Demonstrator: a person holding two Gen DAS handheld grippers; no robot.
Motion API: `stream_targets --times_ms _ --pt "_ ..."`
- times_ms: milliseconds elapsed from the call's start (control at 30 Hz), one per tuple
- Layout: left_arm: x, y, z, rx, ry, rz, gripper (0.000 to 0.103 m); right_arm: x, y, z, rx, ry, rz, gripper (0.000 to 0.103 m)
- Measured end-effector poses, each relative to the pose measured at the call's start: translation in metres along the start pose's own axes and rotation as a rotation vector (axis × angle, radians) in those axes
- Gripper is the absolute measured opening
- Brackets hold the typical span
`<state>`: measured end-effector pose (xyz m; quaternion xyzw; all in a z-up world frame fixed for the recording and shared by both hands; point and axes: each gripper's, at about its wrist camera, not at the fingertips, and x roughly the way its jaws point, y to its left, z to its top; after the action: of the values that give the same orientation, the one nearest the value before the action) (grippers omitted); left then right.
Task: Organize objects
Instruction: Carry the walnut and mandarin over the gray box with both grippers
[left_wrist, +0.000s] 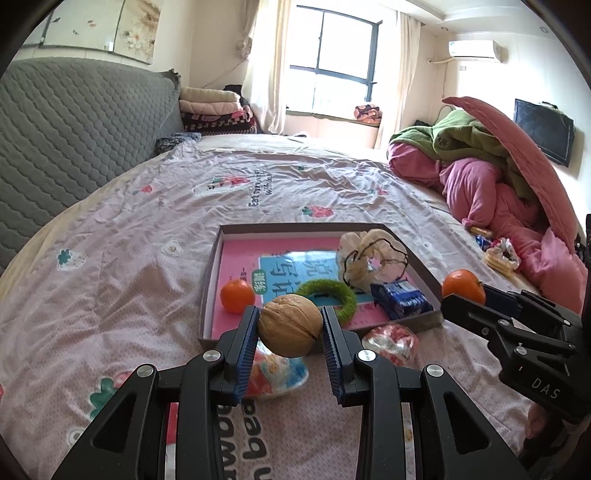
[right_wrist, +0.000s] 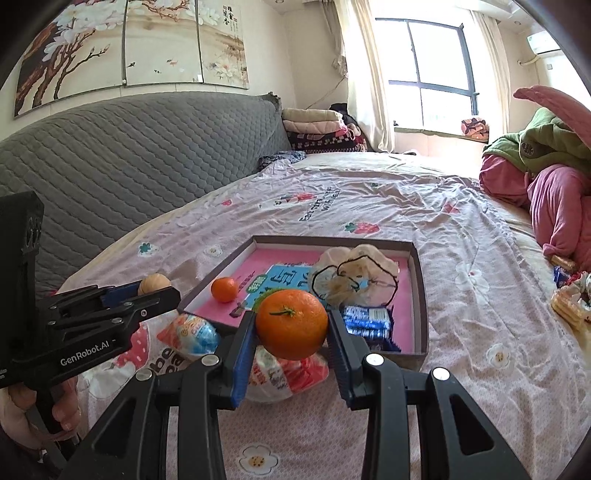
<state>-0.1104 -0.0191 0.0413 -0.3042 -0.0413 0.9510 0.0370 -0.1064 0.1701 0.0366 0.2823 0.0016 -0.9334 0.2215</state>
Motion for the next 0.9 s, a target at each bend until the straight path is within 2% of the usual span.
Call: stream_targets --times_ms 667,900 --pt "0.019 0.028 0.043 -0.034 -0.05 0.025 0.034 0.014 -0.009 0.032 -0.06 -0.037 -0.053 0.038" --pt "0.029 0.031 0.053 -0.047 -0.036 0.023 0.034 0.017 -0.005 0.036 -0.098 -0.051 -0.07 0.038"
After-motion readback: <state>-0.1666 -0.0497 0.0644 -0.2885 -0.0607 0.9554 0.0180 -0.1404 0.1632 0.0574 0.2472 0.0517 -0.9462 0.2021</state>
